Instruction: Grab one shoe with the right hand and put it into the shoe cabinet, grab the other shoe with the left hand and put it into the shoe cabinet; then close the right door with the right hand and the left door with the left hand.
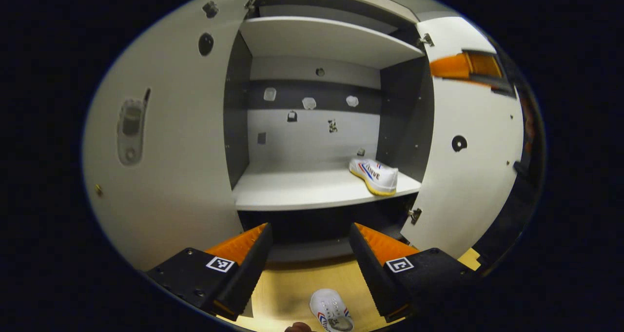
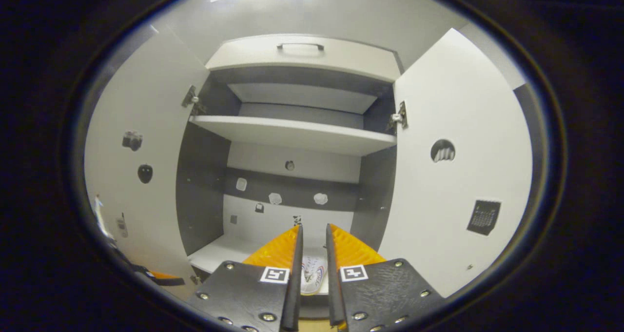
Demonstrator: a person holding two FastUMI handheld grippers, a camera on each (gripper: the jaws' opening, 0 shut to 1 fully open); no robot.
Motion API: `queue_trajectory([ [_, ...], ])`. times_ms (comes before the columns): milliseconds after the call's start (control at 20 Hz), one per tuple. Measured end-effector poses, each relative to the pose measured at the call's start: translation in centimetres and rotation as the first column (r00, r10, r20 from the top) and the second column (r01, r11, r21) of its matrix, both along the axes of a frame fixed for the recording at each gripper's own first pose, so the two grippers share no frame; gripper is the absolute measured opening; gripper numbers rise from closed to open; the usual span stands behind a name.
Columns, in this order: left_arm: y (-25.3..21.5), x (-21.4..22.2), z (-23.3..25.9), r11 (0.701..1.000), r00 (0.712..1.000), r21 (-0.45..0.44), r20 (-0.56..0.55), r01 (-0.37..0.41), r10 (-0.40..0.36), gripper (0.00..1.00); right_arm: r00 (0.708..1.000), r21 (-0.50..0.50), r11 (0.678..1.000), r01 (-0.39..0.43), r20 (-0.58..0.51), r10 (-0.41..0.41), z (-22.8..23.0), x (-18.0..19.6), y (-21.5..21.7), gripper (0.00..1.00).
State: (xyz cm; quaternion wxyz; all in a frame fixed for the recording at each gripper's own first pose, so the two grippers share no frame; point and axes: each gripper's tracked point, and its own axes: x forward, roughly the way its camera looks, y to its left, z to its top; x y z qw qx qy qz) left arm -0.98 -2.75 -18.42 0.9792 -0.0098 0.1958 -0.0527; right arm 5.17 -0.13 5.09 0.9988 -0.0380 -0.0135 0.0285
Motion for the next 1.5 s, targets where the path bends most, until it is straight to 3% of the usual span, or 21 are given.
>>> queue_trajectory([
  [50, -0.3, -0.3, -1.6, 1.000, 0.999, 0.003, -0.036, 0.010, -0.009, 0.97, 1.000, -0.002, 1.000, -0.002, 0.021, 0.002, 1.0, -0.8, 0.0, 0.27],
  [100, -0.5, -0.5, -3.1, 1.000, 0.998, 0.003, -0.068, 0.017, -0.017, 0.97, 0.999, -0.001, 1.000, -0.002, 0.040, 0.002, 2.0, -1.5, 0.0, 0.20],
  [250, -1.1, -0.8, -7.9, 0.999, 0.987, 0.011, -0.158, 0.037, -0.035, 0.97, 0.998, 0.011, 1.000, 0.001, 0.066, -0.002, 3.7, -3.4, -0.7, 0.23],
  [450, -1.2, -2.3, -14.7, 0.996, 0.955, 0.059, -0.293, 0.073, -0.053, 0.98, 0.996, -0.015, 0.999, 0.038, 0.087, -0.037, 4.4, -4.3, -2.4, 0.24],
  [600, -1.5, -4.6, -20.0, 0.995, 0.906, 0.045, -0.419, 0.089, -0.062, 0.98, 0.996, -0.023, 0.999, 0.046, 0.077, -0.044, 4.1, -4.6, -3.0, 0.23],
  [700, -1.9, -6.1, -23.0, 0.995, 0.865, 0.018, -0.496, 0.096, -0.075, 0.98, 0.996, -0.025, 0.998, 0.051, 0.074, -0.049, 4.0, -4.7, -3.4, 0.32],
  [800, -2.0, -7.7, -25.6, 0.995, 0.825, 0.002, -0.560, 0.095, -0.078, 0.98, 0.995, -0.020, 0.998, 0.056, 0.078, -0.054, 4.2, -4.8, -3.7, 0.34],
  [900, -2.0, -9.0, -27.5, 0.996, 0.789, -0.021, -0.609, 0.089, -0.083, 0.98, 0.995, -0.014, 0.998, 0.057, 0.081, -0.056, 4.3, -4.9, -3.9, 0.44],
  [1000, -2.1, -10.6, -29.1, 0.996, 0.747, -0.045, -0.659, 0.072, -0.084, 0.98, 0.995, -0.009, 0.998, 0.061, 0.084, -0.060, 4.4, -4.8, -4.2, 0.43],
  [1050, -2.0, -11.2, -30.1, 0.997, 0.728, -0.054, -0.681, 0.062, -0.082, 0.97, 0.995, -0.007, 0.998, 0.060, 0.084, -0.059, 4.5, -4.9, -4.1, 0.50],
  [1150, -2.0, -12.0, -31.3, 0.996, 0.704, -0.071, -0.705, 0.048, -0.084, 1.00, 0.994, -0.004, 0.998, 0.061, 0.086, -0.060, 4.6, -5.0, -4.2, 0.51],
  [1300, -1.6, -12.7, -32.7, 0.995, 0.669, -0.096, -0.739, 0.015, -0.081, 0.96, 0.993, -0.004, 0.998, 0.067, 0.093, -0.066, 4.7, -5.2, -4.3, 0.51],
  [1400, -2.1, -12.6, -32.9, 0.989, 0.665, -0.149, -0.741, -0.023, -0.096, 0.94, 0.992, -0.002, 0.997, 0.074, 0.099, -0.074, 4.8, -5.3, -4.5, 0.51],
  [1500, -2.7, -12.8, -32.7, 0.974, 0.654, -0.216, -0.746, -0.061, -0.125, 0.83, 0.992, 0.004, 0.997, 0.080, 0.100, -0.080, 4.8, -5.4, -4.5, 0.51],
])
